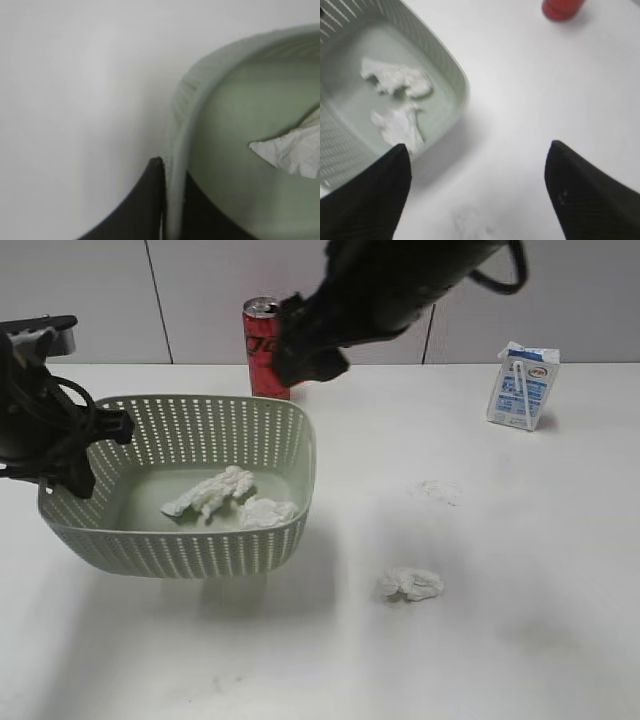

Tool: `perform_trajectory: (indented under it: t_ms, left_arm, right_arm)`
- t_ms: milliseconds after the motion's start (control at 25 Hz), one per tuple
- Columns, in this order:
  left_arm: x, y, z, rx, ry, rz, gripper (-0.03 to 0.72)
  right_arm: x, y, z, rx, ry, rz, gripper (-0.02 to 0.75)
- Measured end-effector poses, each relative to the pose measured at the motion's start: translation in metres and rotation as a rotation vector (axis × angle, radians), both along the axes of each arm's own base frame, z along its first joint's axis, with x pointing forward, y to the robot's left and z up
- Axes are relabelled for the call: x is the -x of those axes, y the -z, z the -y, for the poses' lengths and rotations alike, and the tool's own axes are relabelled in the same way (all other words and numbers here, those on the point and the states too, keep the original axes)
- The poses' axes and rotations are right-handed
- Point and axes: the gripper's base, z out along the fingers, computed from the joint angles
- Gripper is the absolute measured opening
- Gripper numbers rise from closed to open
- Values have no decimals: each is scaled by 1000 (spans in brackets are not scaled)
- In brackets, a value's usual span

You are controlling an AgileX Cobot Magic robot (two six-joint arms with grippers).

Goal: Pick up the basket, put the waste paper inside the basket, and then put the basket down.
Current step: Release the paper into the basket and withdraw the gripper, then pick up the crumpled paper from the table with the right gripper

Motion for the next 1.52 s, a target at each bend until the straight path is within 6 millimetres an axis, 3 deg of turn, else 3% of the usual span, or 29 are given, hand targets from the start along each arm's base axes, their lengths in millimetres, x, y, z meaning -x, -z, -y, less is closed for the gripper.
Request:
perform_trajectory:
  t_ms: [120, 240, 480, 640, 920, 1200, 1320, 1440, 1520]
  left_arm:
    - [-3, 0, -12, -16, 18, -3, 4]
    - [-6, 1, -25, -29, 22, -17, 4]
    - [-7, 1, -40, -49, 42, -34, 4]
    - [-6, 1, -40, -50, 52, -43, 4]
    - [-6, 1, -40, -49, 53, -43, 4]
    - [-6, 1, -40, -48, 52, -39, 4]
    - [-6, 1, -40, -48, 52, -39, 4]
    - [-6, 1, -40, -48, 52, -38, 4]
    - [-7, 1, -40, -48, 52, -37, 4]
  right_arm:
    - [-3, 3, 27, 95, 19, -96, 625]
    - [0, 25, 42, 162, 19, -171, 604]
    - [30, 110, 67, 257, 48, -278, 589]
    - [45, 147, 81, 249, 90, -215, 588]
    - [40, 170, 82, 212, 132, -124, 585]
    - [40, 199, 83, 264, 132, -198, 575]
    - [40, 200, 82, 262, 135, -200, 477]
    - [41, 200, 82, 262, 136, -201, 213]
    - [42, 197, 83, 264, 135, -213, 78]
